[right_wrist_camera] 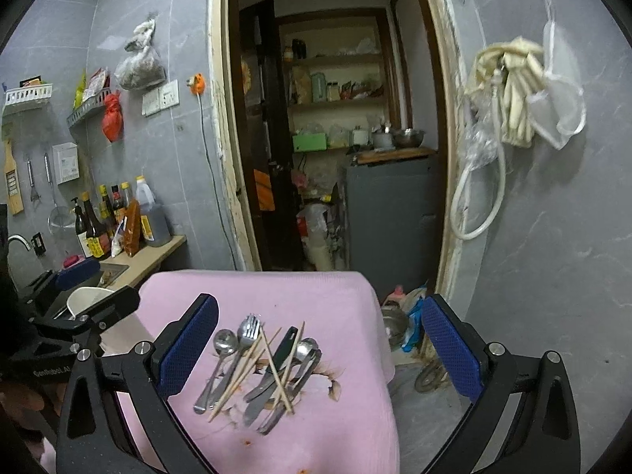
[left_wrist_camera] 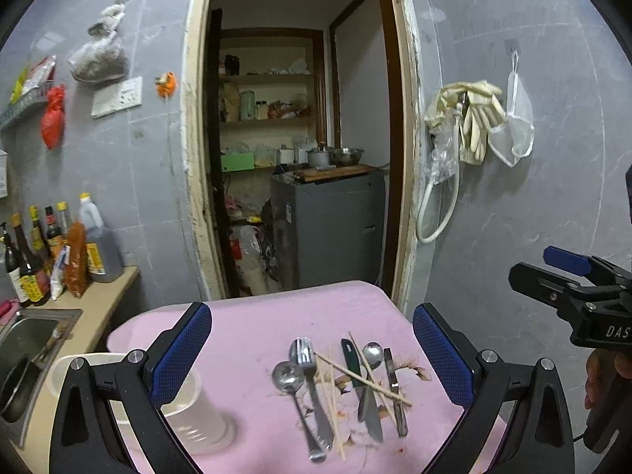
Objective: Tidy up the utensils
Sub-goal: 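Lower the left gripper onto the metal spoon in the utensil pile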
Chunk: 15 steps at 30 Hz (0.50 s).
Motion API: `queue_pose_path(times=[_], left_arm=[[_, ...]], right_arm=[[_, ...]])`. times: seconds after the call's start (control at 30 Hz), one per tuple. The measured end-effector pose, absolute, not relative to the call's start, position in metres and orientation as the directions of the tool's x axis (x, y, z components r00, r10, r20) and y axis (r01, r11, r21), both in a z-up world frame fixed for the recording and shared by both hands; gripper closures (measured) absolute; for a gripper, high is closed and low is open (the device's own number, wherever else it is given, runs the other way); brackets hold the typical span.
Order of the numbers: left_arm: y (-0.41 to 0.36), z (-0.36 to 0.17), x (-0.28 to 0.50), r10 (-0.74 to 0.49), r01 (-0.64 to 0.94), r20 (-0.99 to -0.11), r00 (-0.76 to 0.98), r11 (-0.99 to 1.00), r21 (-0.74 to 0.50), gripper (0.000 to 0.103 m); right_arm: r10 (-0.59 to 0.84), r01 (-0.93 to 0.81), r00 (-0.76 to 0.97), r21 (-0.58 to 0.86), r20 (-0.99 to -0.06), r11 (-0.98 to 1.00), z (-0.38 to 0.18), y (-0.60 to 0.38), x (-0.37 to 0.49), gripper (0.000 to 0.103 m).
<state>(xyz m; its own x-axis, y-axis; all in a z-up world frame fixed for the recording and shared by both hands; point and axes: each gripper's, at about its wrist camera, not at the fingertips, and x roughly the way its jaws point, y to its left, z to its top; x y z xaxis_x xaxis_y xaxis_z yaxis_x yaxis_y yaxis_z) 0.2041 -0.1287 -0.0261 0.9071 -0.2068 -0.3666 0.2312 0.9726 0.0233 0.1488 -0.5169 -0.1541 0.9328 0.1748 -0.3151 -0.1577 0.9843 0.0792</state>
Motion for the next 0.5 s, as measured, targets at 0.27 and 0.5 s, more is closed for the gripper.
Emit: queue_pose_path(times=[0.27,0.5], left_arm=[[-0.153,-0.07,0.264,-0.173,0.203,-0.48,0.86,0.979,0.01,0.015],[-0.155,-0.115,0.31,-0.089,0.122,-0.608,0.789,0.992,0.014,0.028]], right_arm=[[0.276,-0.231,0.852,0.154,-0.445,0.961,-0.206,-0.518,0.225,0.03],[0.364,-0.266,0.745,0.251,-0.559,0.931,-0.26,-0.509,0.28,0.039]])
